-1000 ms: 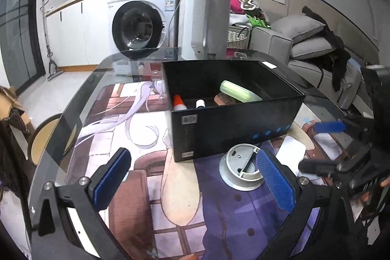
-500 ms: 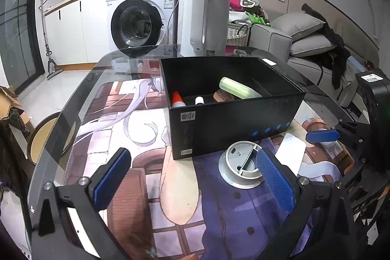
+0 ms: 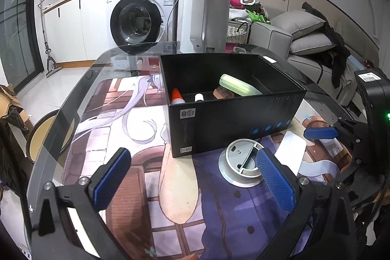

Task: Organize rigid objects
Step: 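Lower the right gripper onto the white rectangular plate and close on it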

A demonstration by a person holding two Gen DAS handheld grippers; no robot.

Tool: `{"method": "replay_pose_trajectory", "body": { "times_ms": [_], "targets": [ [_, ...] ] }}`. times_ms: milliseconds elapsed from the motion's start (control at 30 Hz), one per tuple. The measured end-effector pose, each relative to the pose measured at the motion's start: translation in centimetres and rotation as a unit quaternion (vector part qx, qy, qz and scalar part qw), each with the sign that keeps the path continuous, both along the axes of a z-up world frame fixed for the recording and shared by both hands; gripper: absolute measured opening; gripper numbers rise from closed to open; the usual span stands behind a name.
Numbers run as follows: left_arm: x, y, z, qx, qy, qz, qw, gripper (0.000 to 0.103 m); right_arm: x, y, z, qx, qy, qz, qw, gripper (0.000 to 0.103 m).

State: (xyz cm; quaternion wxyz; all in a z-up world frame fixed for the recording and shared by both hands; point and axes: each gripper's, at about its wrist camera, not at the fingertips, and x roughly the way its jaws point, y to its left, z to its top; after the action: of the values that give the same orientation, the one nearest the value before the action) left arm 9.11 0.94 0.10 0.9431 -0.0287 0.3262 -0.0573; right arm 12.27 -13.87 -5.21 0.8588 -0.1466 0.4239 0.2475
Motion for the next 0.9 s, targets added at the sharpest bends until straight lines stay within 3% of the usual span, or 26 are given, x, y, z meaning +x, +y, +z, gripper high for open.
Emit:
{"method": "replay_pose_trajectory", "body": {
  "times_ms": [233, 767, 867, 900],
  "targets": [
    [0.1, 0.0, -0.1, 0.000, 0.003, -0.001, 1.0000, 0.103, 0.8, -1.5, 0.2, -0.001, 0.001, -0.030, 1.000, 0.102],
    [0.2, -0.6, -0.2, 0.013, 0.006, -0.006, 0.9999, 0.103, 1.1, -2.1, 0.1, 0.003, 0.000, -0.022, 1.000, 0.102],
    [0.2, -0.8, -0.2, 0.016, 0.008, -0.010, 0.9998, 0.103, 0.8, -2.1, 0.3, 0.009, -0.003, -0.015, 1.000, 0.095],
    [0.2, -0.9, -0.2, 0.017, 0.009, -0.010, 0.9998, 0.103, 0.7, -2.1, 0.5, 0.011, -0.005, -0.012, 1.000, 0.088]
  ]
}}
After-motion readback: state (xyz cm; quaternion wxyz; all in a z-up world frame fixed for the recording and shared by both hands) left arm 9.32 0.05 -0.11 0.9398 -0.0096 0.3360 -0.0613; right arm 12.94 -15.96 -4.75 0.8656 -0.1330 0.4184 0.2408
